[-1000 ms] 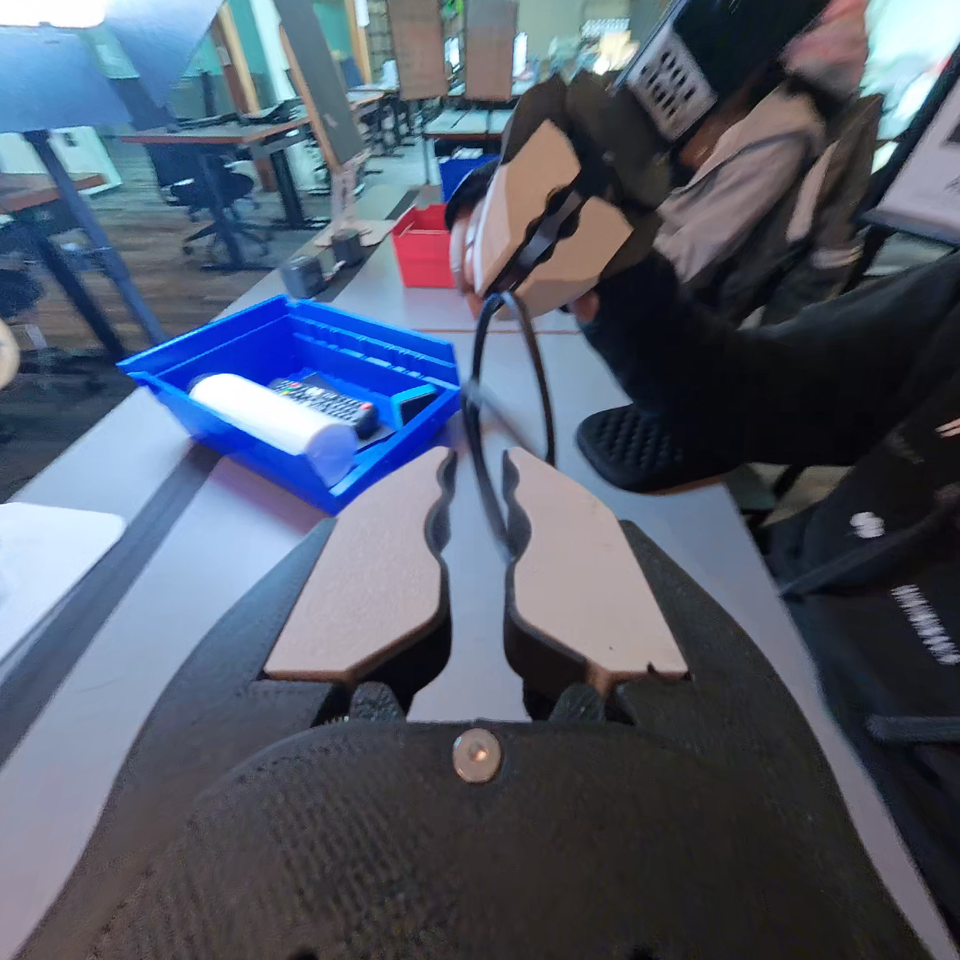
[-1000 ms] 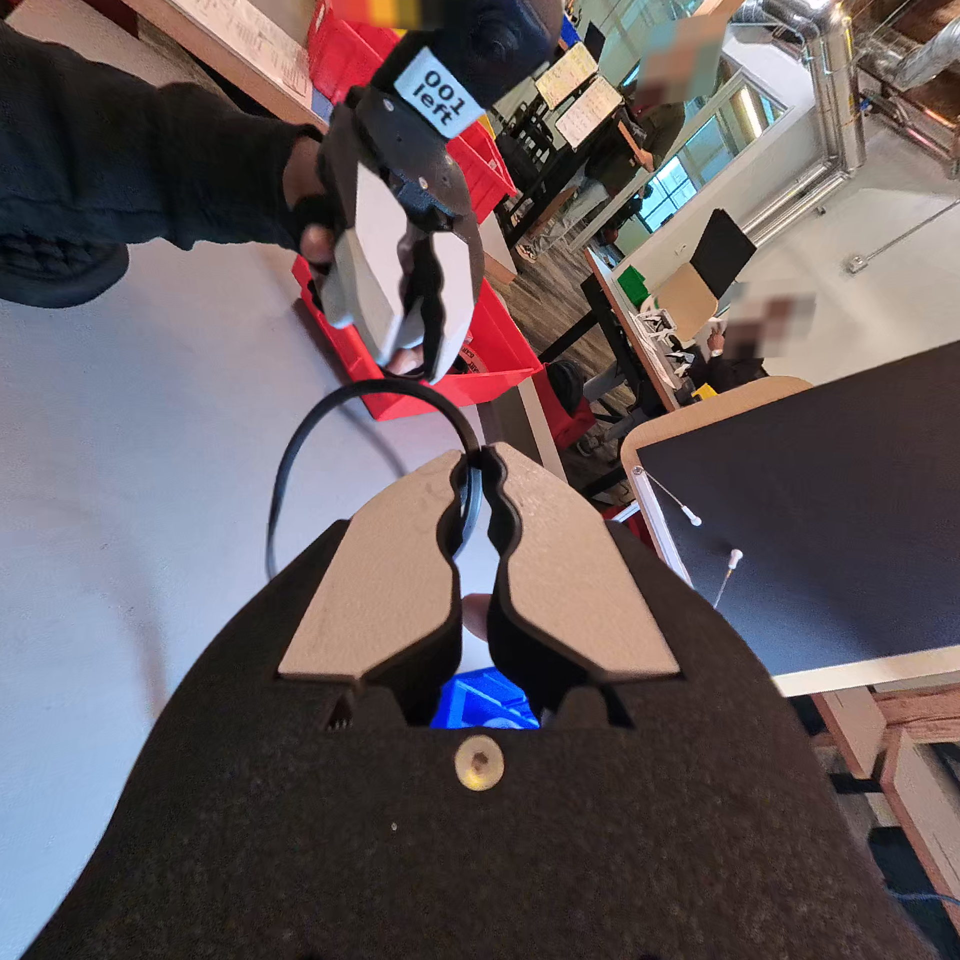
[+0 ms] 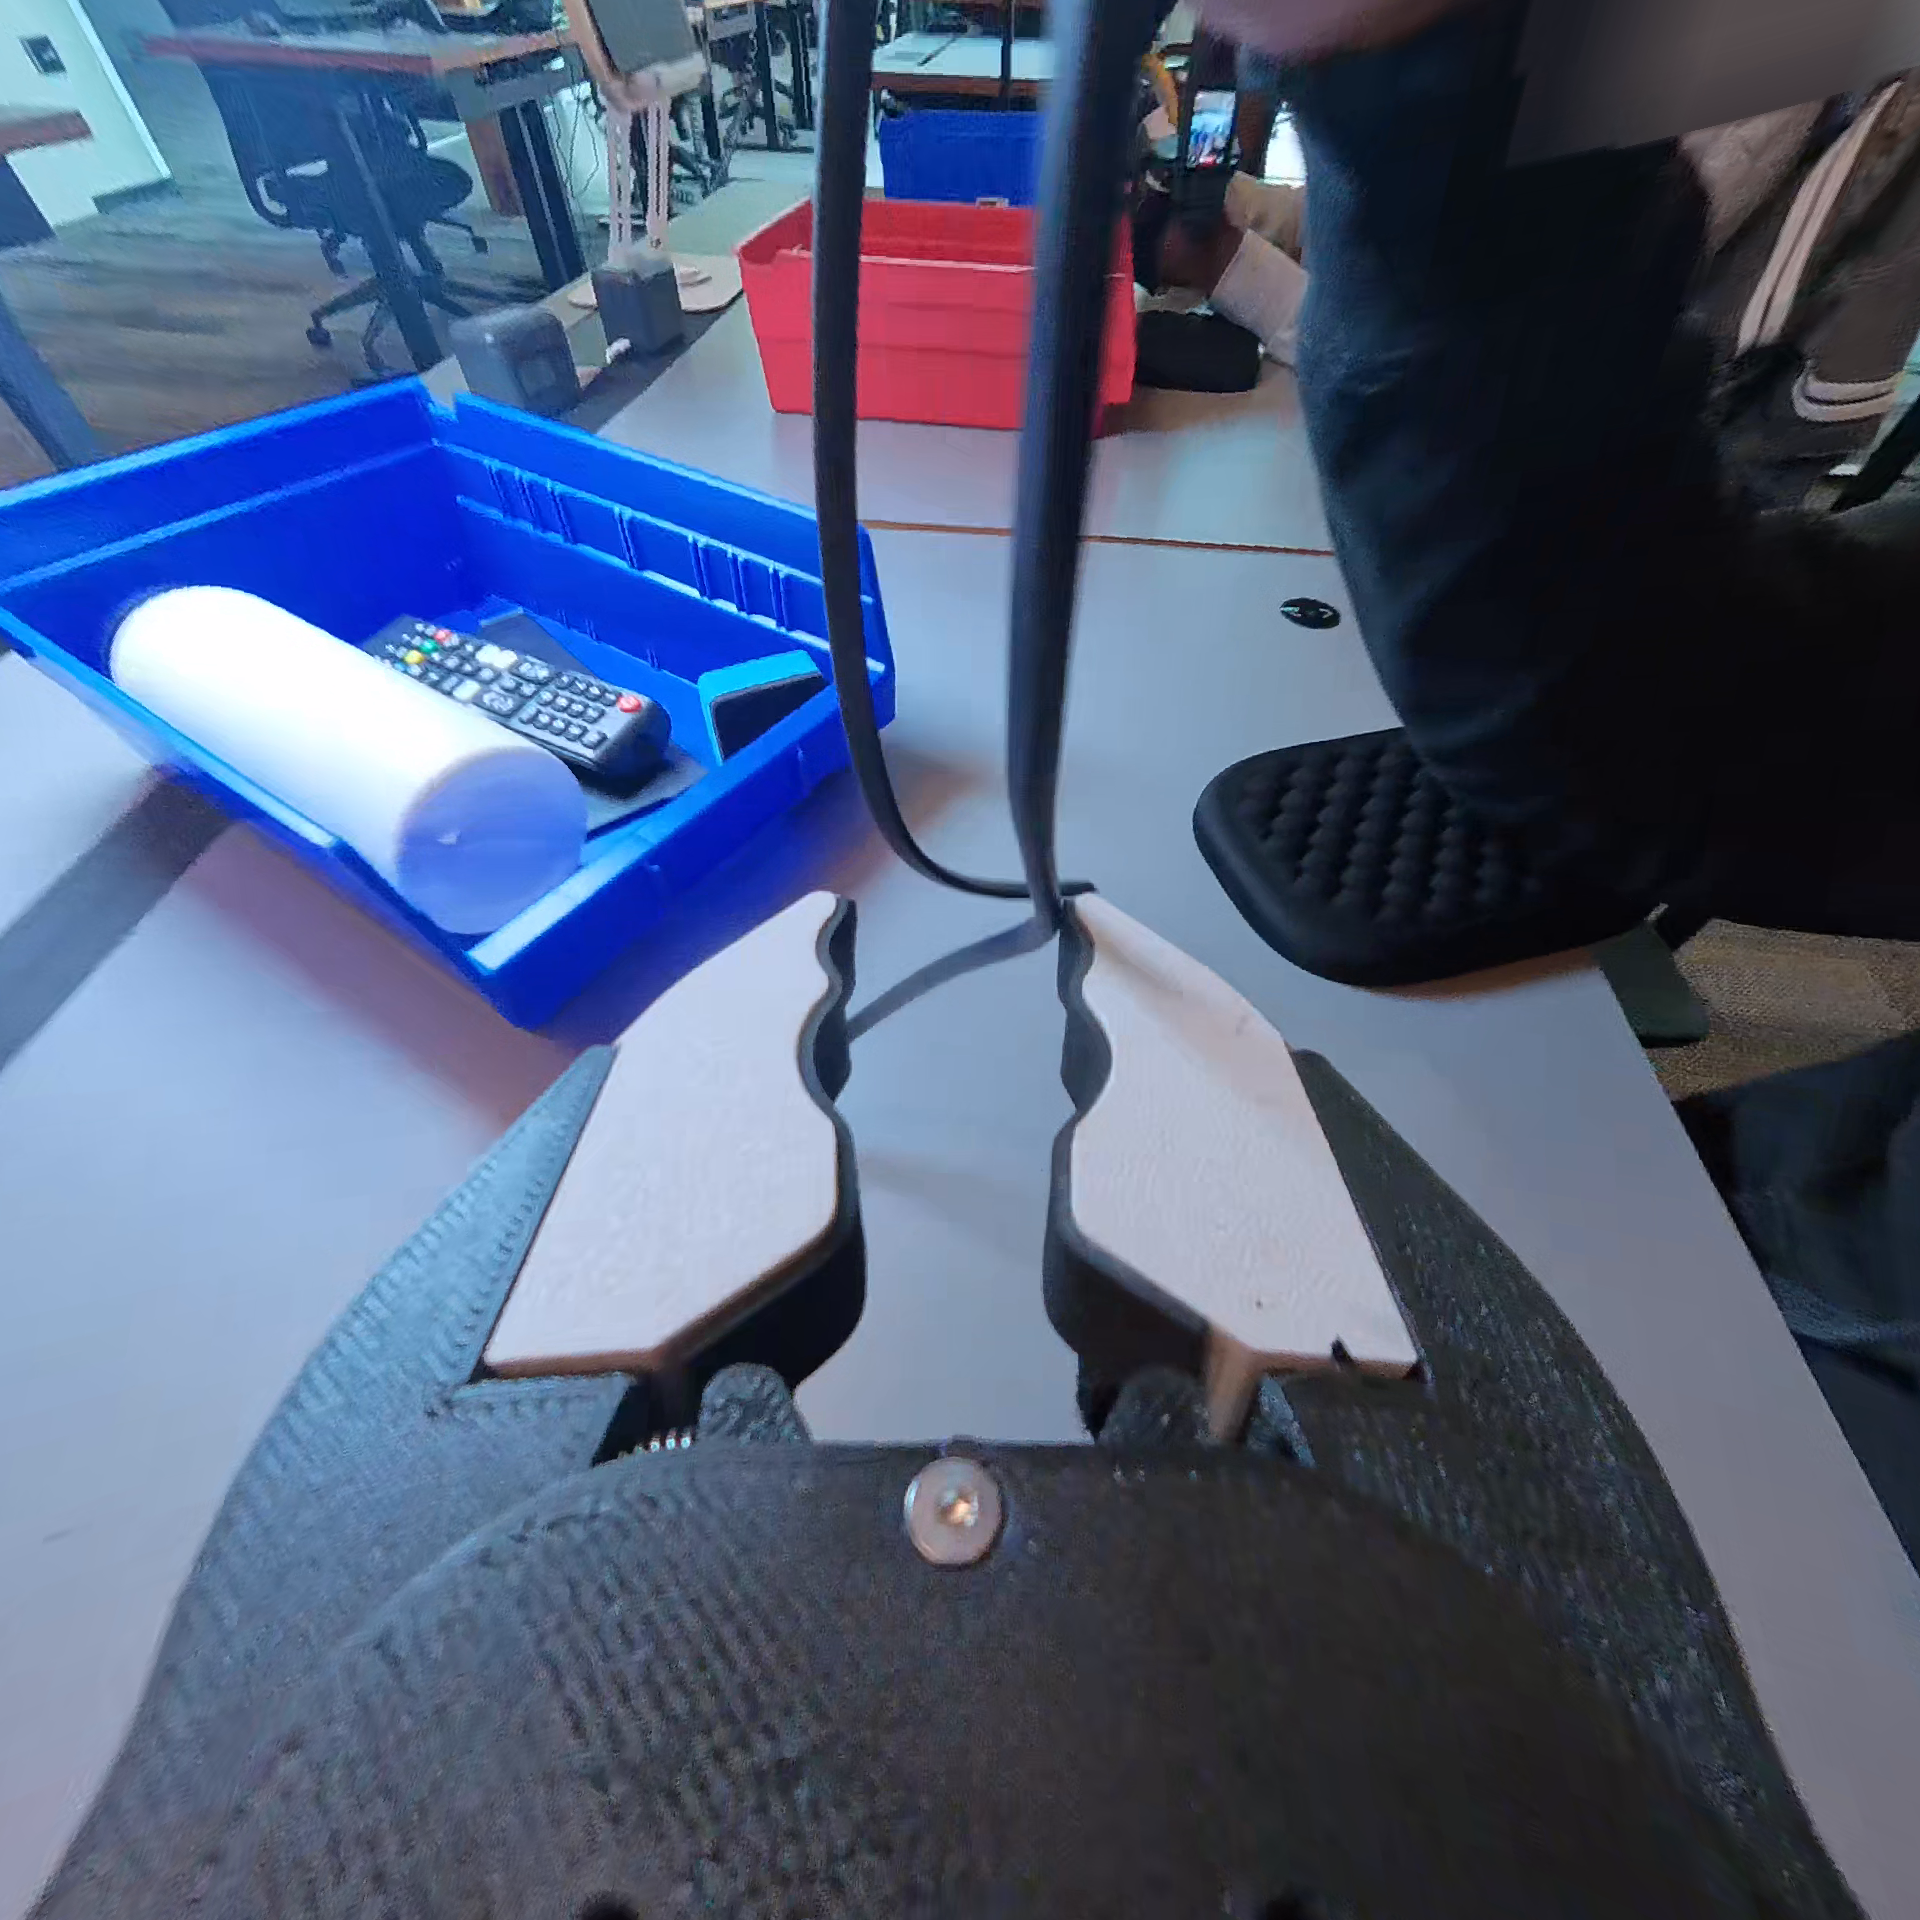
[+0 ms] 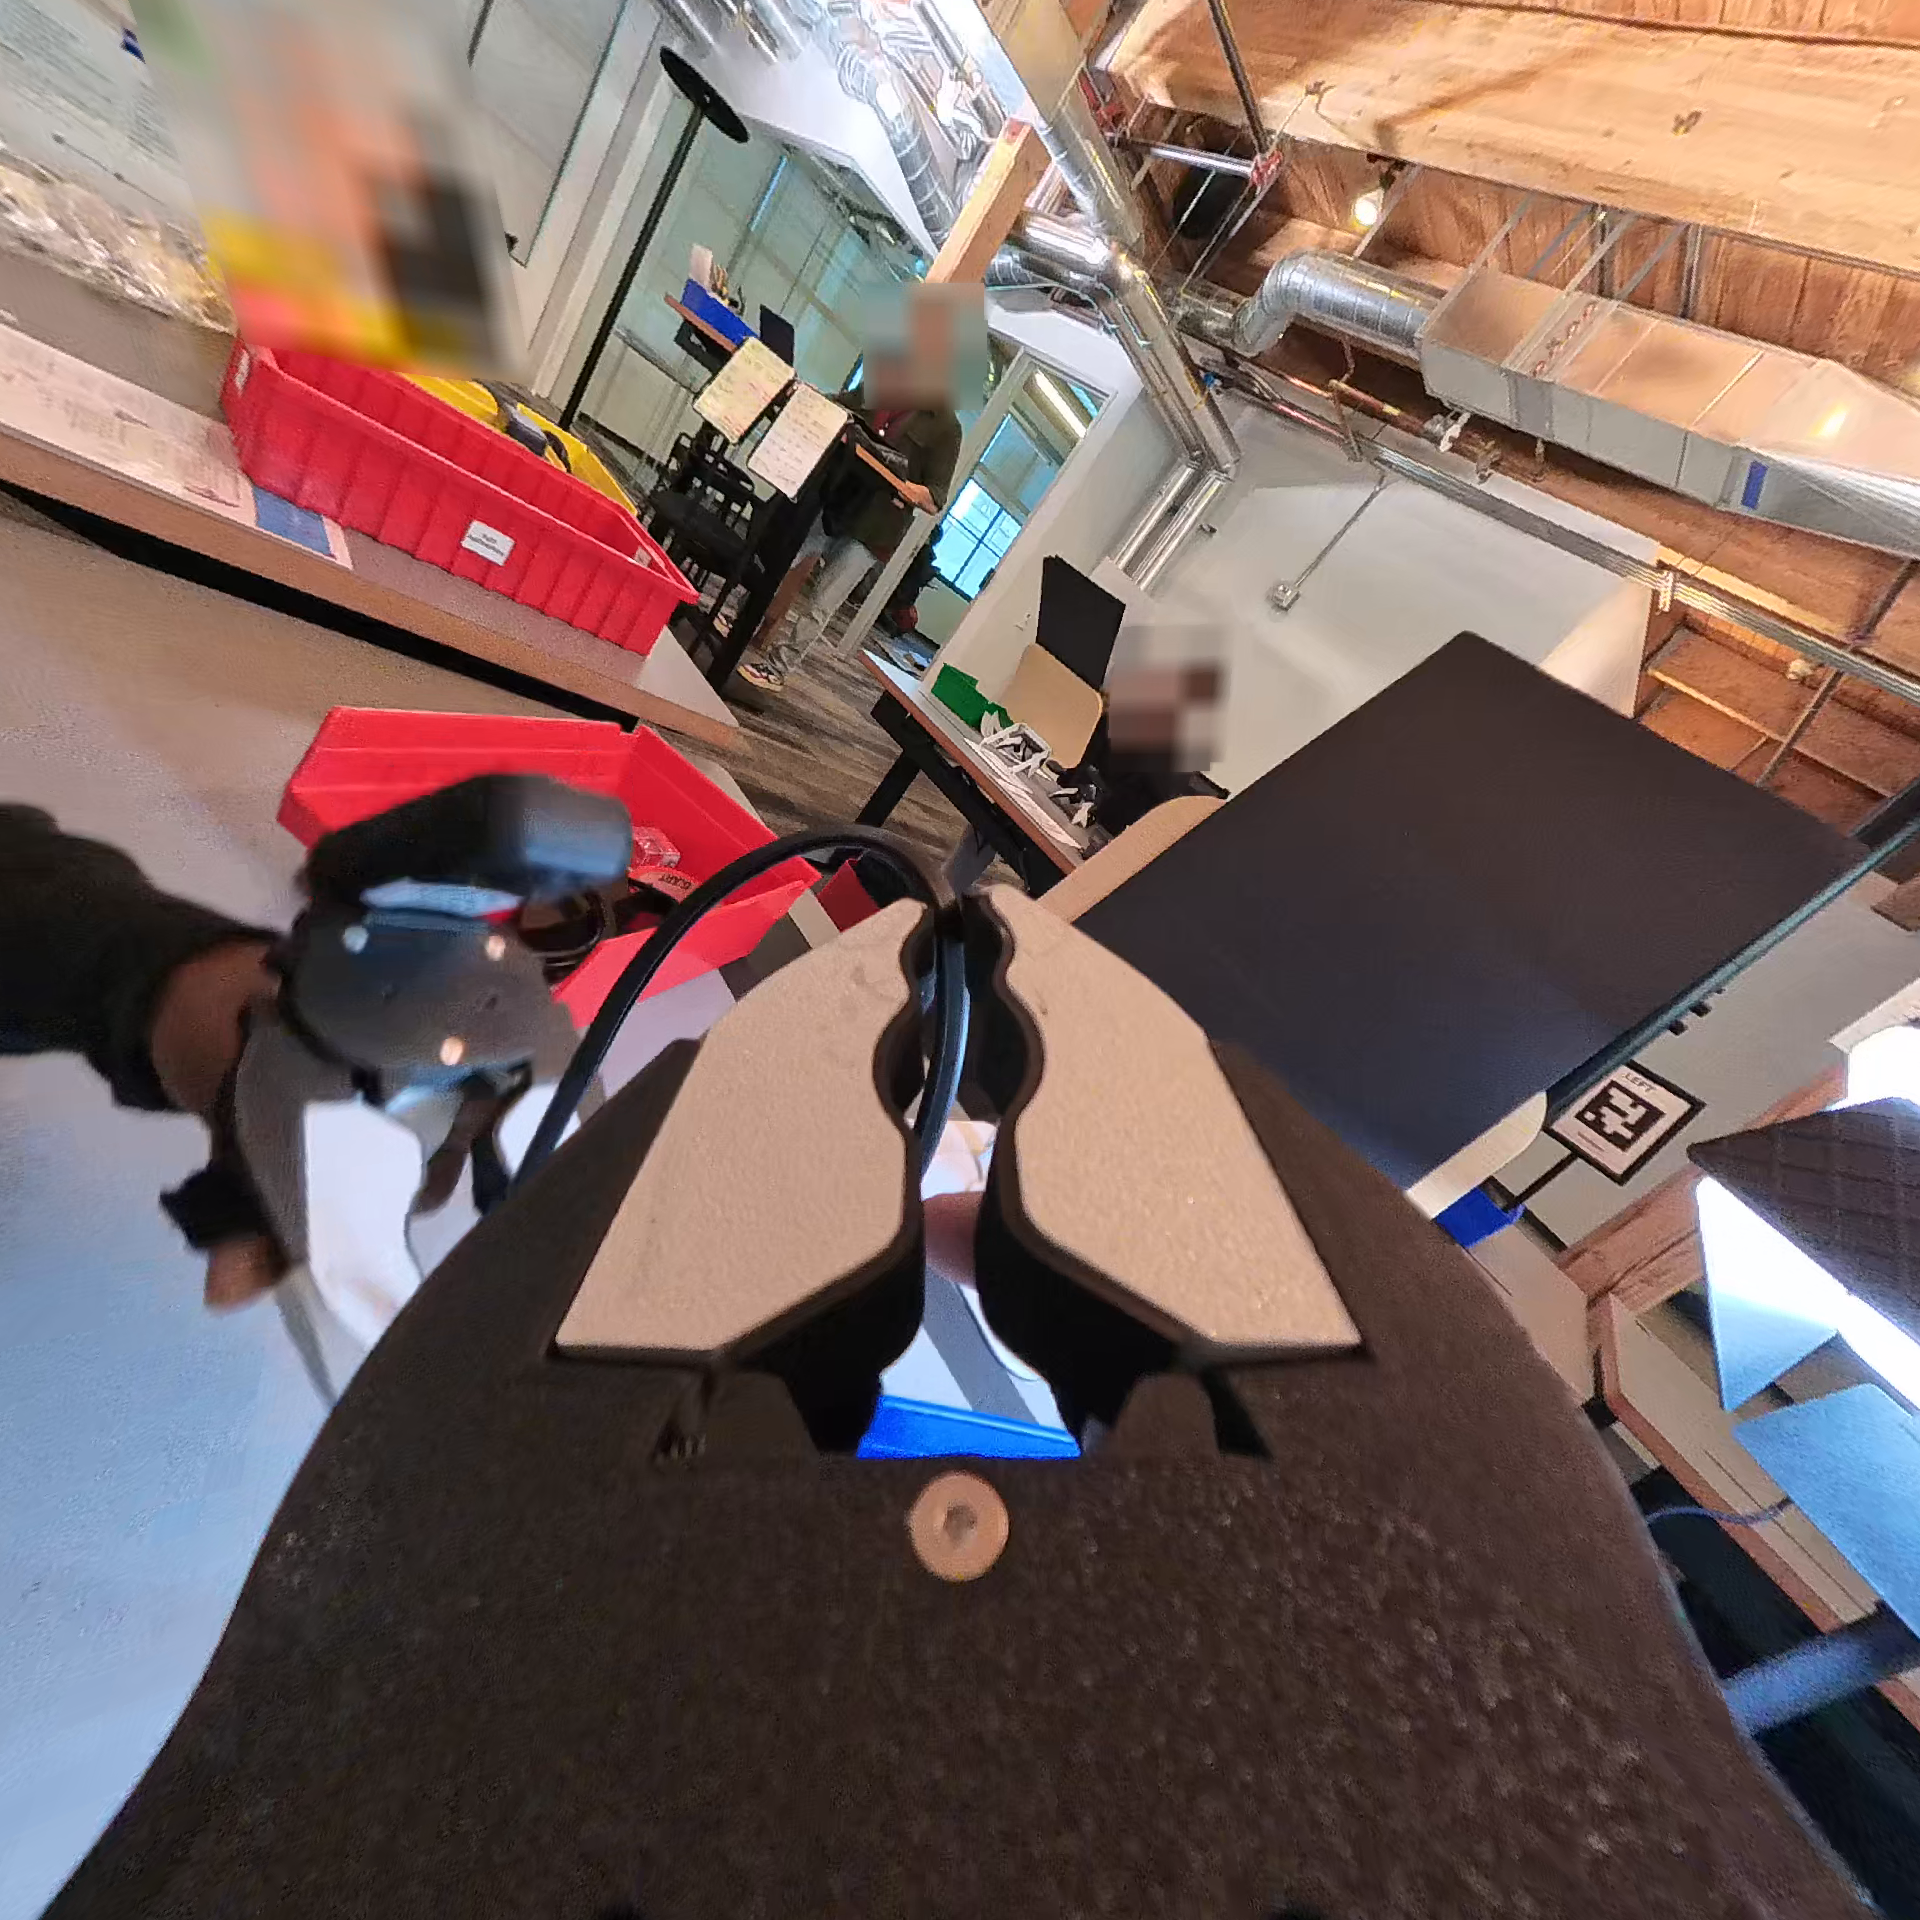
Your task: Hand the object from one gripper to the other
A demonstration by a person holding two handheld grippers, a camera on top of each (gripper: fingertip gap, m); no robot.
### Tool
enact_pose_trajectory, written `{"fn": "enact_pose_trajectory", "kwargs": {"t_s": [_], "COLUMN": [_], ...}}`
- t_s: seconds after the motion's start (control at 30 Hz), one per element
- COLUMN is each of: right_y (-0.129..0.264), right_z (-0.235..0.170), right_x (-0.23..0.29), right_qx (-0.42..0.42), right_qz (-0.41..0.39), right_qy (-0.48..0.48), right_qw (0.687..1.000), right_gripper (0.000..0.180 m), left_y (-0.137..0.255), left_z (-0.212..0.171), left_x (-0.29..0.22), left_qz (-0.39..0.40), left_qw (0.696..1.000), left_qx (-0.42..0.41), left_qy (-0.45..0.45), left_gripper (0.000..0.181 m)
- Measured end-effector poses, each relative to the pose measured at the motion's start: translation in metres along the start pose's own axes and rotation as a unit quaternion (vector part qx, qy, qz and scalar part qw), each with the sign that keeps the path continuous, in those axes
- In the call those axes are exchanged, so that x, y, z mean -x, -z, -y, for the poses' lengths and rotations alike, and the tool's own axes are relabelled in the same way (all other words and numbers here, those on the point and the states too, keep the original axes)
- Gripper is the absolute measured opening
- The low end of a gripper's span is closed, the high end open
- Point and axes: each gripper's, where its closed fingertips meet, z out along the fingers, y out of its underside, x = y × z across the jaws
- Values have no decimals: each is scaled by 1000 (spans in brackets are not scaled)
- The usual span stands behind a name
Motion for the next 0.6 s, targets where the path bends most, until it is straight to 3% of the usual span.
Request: {"fn": "enact_pose_trajectory", "kwargs": {"t_s": [0.13, 0.23, 0.27, 0.37, 0.43, 0.47, 0.53, 0.6], "right_y": [8, 17, 19, 19, 16, 15, 16, 25], "right_z": [6, 7, 6, 7, 8, 9, 9, 6], "right_x": [-11, -23, -27, -29, -28, -28, -34, -47], "right_qx": [-4, -5, -5, -12, -18, -19, -17, -9], "right_qz": [-28, -48, -55, -56, -61, -66, -82, -111], "right_qy": [5, -3, -7, -19, -14, -14, -16, -17], "right_qw": [1000, 999, 998, 998, 998, 998, 996, 994], "right_gripper": [5, 5, 5, 5, 5, 5, 5, 5], "left_y": [-23, -12, -7, -9, -22, -31, -42, -37], "left_z": [-16, 0, 7, 9, 6, 2, -3, -3], "left_x": [-2, -1, -2, -8, -12, -14, -11, -6], "left_qz": [6, 17, 11, -16, -17, -14, 5, 8], "left_qw": [1000, 998, 998, 999, 998, 998, 995, 994], "left_qx": [-1, -43, -55, -43, -39, -28, 1, 23], "left_qy": [-19, -42, -39, -23, -41, -57, -96, -104], "left_gripper": [24, 11, 15, 47, 48, 42, 5, 5]}}
